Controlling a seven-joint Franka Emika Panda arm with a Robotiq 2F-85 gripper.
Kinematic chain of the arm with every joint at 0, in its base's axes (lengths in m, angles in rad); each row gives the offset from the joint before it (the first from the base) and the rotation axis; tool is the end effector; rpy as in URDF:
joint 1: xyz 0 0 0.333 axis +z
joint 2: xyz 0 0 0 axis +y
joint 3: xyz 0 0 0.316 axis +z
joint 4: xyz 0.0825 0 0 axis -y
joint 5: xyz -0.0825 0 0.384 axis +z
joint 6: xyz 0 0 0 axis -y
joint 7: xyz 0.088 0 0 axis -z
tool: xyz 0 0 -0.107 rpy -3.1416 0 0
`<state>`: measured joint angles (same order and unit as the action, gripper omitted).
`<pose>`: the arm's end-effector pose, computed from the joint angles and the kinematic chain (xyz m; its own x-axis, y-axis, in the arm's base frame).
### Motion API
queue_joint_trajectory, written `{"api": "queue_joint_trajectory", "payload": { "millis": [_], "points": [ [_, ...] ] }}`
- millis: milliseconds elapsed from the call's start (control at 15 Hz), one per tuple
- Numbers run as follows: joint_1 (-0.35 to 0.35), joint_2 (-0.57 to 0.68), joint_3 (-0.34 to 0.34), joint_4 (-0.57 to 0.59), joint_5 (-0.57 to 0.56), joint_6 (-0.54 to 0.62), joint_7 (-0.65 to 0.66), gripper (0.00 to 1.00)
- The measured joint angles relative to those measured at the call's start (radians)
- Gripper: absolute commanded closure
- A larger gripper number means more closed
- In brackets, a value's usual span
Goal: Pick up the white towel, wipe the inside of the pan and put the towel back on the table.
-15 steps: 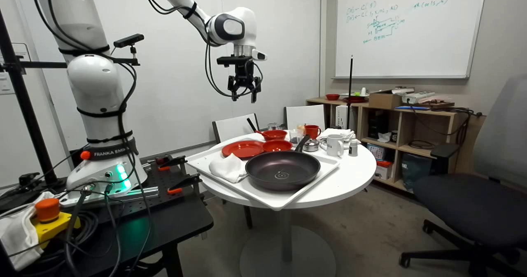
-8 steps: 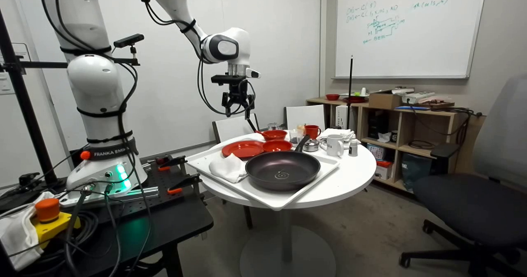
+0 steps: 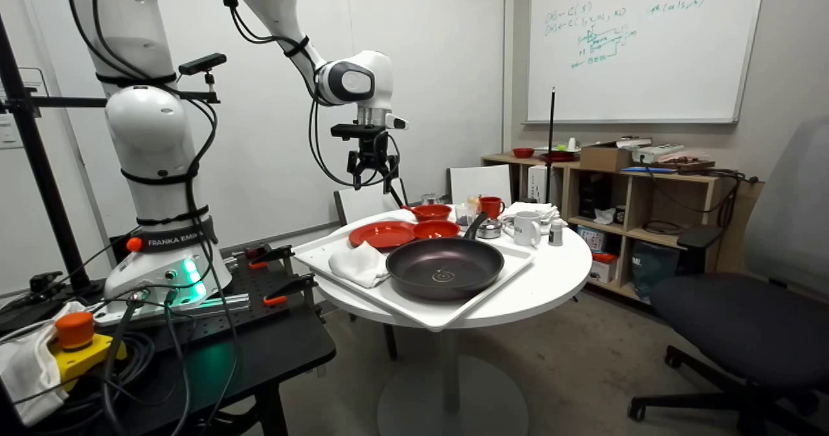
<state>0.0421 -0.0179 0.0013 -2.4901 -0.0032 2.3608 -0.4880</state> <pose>0.4549 0.0197 0.2844 0.8554 0.5085 -0.0991 0.5060 -0.8611 -0.0503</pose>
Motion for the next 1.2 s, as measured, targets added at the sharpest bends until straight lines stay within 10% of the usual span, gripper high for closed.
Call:
{"api": "queue_joint_trajectory", "payload": {
  "millis": [1200],
  "points": [
    [-0.007, 0.217, 0.057, -0.026, -0.015, 0.112, -0.145, 0.0]
  ]
}}
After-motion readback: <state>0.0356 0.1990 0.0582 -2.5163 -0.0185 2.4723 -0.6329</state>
